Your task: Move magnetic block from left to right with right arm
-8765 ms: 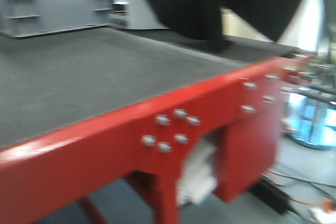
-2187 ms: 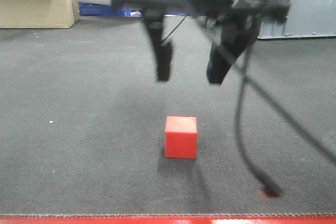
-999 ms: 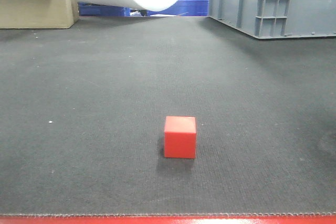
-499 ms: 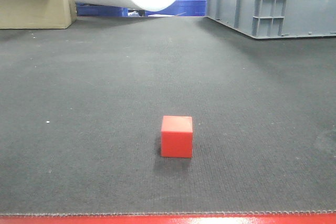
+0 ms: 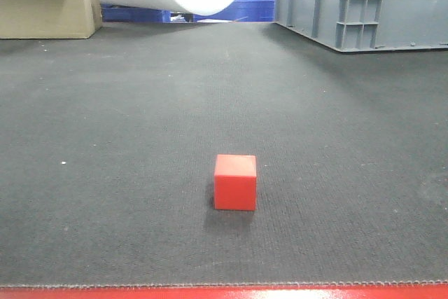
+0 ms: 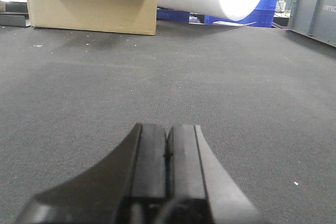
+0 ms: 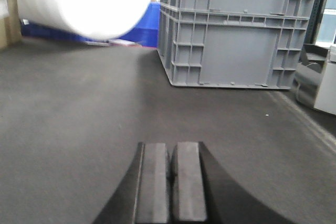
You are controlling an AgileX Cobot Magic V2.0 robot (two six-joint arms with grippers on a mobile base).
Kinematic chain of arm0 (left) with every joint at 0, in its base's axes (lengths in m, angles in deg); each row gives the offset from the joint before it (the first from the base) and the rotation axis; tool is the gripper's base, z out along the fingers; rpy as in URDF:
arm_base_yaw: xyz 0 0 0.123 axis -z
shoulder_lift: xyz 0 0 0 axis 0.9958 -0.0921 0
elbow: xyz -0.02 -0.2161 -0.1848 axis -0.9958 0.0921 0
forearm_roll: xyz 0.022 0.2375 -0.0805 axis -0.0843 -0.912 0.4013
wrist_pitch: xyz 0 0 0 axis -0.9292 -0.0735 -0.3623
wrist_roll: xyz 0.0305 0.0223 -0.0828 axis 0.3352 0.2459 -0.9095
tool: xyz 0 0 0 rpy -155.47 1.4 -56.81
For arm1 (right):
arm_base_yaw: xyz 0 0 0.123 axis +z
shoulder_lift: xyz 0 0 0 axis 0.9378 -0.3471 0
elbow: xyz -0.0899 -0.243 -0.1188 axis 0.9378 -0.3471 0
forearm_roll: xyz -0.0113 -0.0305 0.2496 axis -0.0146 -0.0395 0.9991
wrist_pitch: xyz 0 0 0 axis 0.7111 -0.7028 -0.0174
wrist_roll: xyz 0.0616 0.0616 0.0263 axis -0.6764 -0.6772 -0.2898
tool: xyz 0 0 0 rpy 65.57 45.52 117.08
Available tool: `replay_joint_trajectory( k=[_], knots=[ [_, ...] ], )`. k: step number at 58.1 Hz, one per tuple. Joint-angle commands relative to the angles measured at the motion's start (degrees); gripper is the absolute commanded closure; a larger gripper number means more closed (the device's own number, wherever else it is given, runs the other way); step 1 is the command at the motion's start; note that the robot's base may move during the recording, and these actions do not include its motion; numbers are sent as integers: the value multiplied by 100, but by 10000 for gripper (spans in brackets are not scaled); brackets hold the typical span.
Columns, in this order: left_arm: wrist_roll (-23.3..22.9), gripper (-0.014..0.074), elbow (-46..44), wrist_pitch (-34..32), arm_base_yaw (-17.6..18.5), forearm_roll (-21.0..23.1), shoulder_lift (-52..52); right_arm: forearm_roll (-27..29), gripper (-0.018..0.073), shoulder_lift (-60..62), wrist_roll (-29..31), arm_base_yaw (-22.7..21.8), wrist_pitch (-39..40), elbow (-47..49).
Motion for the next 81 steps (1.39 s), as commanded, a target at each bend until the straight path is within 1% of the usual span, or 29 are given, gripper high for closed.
replay_joint_trajectory(
  k=[1, 8, 22, 28, 30, 38, 81],
  knots=[
    [-6, 713, 59, -487, 20, 36, 33, -276, 505, 161, 61, -26, 729, -157],
    [-6, 713, 59, -487, 20, 36, 33, -128, 505, 704, 56, -26, 740, -516],
    [-6, 713, 59, -473, 20, 36, 33, -75, 505, 625, 50, -26, 469, -500],
    [-6, 713, 59, -473, 20, 36, 33, 303, 505, 625, 50, -26, 391, -500],
    [-6, 713, 59, -473, 20, 36, 33, 345, 505, 625, 50, -26, 353, -500],
    [-6, 713, 59, -473, 20, 36, 33, 266, 505, 625, 50, -26, 162, -500],
    [-6, 713, 59, -473, 20, 36, 33, 265, 505, 625, 50, -26, 175, -500]
  ],
)
